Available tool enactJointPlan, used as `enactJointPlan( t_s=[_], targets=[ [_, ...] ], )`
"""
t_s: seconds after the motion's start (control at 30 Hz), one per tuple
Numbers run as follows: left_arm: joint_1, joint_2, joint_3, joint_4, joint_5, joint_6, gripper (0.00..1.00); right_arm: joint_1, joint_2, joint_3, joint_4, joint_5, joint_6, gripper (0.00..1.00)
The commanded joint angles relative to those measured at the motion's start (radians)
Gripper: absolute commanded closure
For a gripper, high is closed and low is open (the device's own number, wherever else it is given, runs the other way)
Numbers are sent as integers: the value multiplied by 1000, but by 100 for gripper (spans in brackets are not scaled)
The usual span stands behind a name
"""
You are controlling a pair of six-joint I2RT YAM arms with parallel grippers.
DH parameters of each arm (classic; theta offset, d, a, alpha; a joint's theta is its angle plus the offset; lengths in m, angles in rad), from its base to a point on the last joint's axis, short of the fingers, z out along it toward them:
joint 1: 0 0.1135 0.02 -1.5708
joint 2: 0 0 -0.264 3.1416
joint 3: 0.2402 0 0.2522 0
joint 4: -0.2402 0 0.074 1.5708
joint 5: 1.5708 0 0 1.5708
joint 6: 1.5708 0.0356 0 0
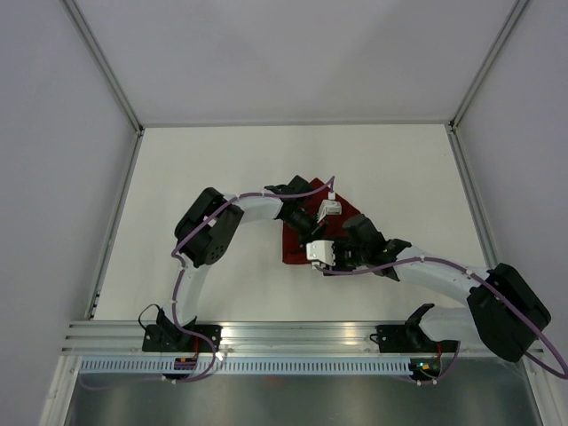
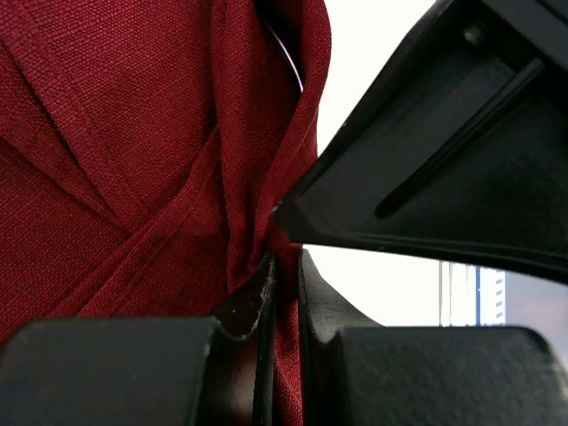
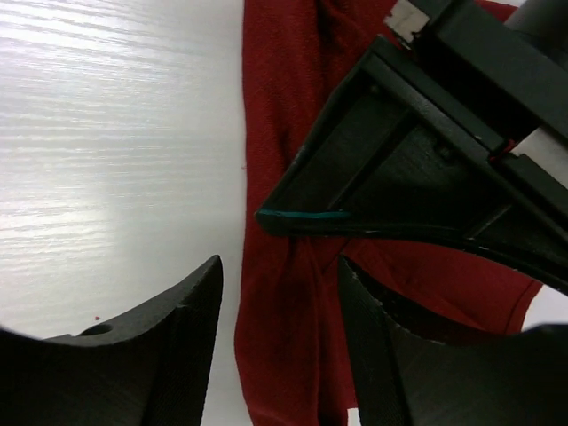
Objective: Fold the napkin, place the utensils inside, and roll it up
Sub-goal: Roll the napkin with the utensil
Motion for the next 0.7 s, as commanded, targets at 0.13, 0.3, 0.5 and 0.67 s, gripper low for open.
enactJointPlan(
  t_s=[0.13,0.3,0.5,0.67],
  targets=[
    [-4,70,-10,-89,-63,0,98,21,57,-3,94,71,11,54],
    [-1,75,-1,-92,-65,0,98,23,39,-14,74,48,14,54],
    [0,83,11,-98,-65,-3,98,44,20,2,29,28,37,54],
    [0,83,11,-101,-65,-2,98,80,51,9,29,49,46,54]
  ],
)
